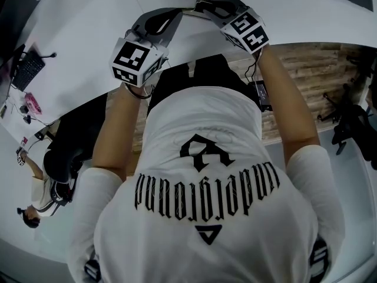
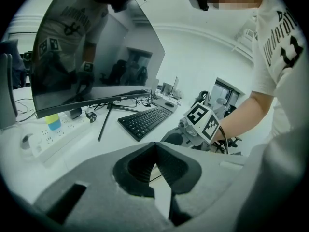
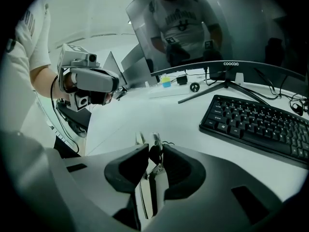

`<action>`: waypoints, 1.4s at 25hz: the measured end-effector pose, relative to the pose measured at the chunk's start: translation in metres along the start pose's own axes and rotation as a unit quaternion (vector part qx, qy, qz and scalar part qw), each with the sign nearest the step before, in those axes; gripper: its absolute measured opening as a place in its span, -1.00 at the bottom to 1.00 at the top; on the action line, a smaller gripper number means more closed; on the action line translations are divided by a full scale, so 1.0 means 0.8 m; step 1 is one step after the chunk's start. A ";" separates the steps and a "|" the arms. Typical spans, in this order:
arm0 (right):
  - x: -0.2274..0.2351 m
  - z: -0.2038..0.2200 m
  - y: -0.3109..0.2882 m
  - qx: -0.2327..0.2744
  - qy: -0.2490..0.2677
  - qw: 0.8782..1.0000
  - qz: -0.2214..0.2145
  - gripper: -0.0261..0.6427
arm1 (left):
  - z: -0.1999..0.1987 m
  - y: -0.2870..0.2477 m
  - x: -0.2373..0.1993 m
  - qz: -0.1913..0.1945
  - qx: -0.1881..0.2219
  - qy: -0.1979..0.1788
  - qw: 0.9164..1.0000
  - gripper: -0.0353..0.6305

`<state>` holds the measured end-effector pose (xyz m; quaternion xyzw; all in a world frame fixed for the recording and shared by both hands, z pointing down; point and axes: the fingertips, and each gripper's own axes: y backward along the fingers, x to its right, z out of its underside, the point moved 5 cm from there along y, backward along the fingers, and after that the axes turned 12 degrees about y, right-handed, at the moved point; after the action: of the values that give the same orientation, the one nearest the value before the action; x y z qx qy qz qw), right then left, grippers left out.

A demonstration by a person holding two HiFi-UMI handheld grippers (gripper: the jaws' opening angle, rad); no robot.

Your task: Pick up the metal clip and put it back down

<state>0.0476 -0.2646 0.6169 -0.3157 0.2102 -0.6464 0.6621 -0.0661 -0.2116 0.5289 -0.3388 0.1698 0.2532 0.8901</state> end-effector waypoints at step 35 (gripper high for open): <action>-0.100 -0.048 0.061 0.014 0.046 0.997 0.057 -0.82 | 0.022 0.115 0.056 0.017 0.045 -0.006 0.999 -0.86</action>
<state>0.0504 -0.1931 0.5456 -0.2639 0.2495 -0.6239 0.6920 -0.0792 -0.1249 0.4726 -0.2941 0.1816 0.2622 0.9010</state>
